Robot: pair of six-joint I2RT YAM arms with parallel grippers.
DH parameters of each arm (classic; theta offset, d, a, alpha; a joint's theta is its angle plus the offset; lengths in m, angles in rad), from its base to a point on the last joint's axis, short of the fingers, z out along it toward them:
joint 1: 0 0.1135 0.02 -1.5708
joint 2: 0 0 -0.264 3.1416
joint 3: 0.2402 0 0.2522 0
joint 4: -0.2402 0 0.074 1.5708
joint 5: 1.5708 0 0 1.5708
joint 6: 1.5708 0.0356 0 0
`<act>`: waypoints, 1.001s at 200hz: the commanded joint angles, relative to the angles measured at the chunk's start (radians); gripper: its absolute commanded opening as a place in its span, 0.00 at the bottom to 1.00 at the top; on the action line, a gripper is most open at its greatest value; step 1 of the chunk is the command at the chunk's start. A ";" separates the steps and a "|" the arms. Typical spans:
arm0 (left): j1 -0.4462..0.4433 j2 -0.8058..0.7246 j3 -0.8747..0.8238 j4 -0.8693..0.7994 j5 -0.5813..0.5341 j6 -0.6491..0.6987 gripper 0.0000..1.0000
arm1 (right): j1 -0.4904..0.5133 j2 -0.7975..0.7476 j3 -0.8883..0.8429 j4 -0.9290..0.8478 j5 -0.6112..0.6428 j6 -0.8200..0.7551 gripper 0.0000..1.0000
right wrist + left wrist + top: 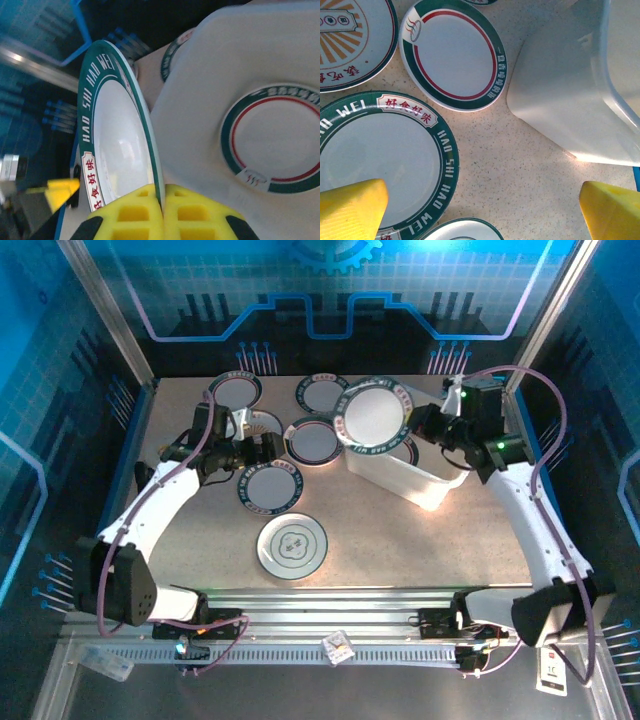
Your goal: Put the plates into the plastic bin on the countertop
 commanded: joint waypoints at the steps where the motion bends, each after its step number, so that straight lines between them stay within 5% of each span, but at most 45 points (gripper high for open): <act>1: 0.007 0.026 0.053 0.013 0.028 -0.023 0.99 | -0.058 0.047 0.037 0.051 -0.047 0.038 0.01; 200: 0.006 0.116 0.095 -0.030 0.003 -0.038 0.99 | -0.146 0.180 -0.222 0.197 0.097 0.172 0.00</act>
